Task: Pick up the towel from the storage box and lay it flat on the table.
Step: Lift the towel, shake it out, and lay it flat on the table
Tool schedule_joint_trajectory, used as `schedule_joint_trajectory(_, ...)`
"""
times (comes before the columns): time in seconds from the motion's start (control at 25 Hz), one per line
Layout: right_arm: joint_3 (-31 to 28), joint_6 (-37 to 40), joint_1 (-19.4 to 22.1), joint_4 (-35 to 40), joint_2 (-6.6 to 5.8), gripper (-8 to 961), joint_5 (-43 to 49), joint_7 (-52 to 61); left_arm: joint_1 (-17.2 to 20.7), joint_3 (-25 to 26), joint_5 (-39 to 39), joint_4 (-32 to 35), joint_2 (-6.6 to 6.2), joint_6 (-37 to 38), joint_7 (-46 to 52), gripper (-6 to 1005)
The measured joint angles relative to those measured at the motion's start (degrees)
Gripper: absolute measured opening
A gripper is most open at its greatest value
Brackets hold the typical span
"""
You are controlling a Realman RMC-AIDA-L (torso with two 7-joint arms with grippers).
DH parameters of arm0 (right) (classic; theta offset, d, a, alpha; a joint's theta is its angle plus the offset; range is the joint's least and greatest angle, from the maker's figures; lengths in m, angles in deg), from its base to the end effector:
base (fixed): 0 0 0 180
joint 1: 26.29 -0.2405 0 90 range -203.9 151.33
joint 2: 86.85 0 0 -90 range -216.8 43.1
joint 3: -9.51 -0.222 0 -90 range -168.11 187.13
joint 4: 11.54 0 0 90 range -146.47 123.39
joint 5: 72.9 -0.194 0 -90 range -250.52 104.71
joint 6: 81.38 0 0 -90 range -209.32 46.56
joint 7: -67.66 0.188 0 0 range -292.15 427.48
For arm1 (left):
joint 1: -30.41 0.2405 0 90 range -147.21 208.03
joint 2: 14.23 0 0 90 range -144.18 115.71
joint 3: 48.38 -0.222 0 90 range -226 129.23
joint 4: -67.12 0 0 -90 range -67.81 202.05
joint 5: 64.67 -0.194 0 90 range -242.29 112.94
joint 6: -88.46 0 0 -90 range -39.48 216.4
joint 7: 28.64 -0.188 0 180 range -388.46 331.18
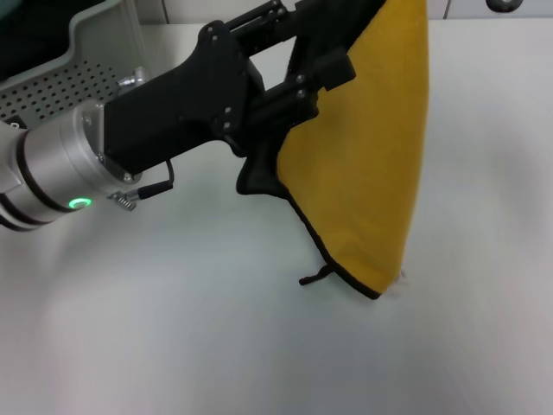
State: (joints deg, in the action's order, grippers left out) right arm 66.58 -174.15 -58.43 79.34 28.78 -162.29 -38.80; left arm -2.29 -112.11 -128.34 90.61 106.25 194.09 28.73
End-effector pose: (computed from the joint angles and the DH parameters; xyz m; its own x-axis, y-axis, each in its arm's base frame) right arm 0.0111 0.3108 0.0934 0.6531 0.7077 -0.2697 0.4925 -0.6674 -0.5586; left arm -0.0936 0.2848 0.0019 0.3576 -0.0404 0.9330 0.1391 -0.9856 -0.0960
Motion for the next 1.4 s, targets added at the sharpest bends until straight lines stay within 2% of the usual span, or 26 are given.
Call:
schedule_joint_trajectory(0.24,0.0,0.1,-0.8,0.7,0.08,5,-0.8,-0.3,-0.9,-0.7,0.1,-0.2,0.24,-0.3,0.0,557)
schedule_joint_trajectory(0.48,0.0,0.9,-1.5,0.7,0.13,4,-2.0,-0.3,-1.9,-4.9,0.3,-0.8,0.23,-0.8,-0.7,555)
schedule_joint_trajectory(0.76,-0.5,5.8,-1.0,1.0,0.00,3,-3.6,-0.3,-1.3,-9.4,0.0,-0.8,-0.02,-1.2,-3.2,553)
schedule_joint_trajectory(1.08,-0.4,7.6,-1.2,1.2,-0.07,3,-4.4,-0.3,-0.3,-10.2,-0.4,-1.0,0.07,-4.6,-4.2,543)
schedule_joint_trajectory(1.16,-0.4,7.0,-1.3,1.6,-0.18,3,-4.6,-0.3,-0.2,-10.2,0.8,-1.7,0.14,-5.4,-5.5,540)
schedule_joint_trajectory(1.4,-0.4,4.7,-1.4,3.4,-0.26,3,-4.6,-0.2,0.8,-10.1,11.2,-5.1,0.15,-5.6,-11.2,534)
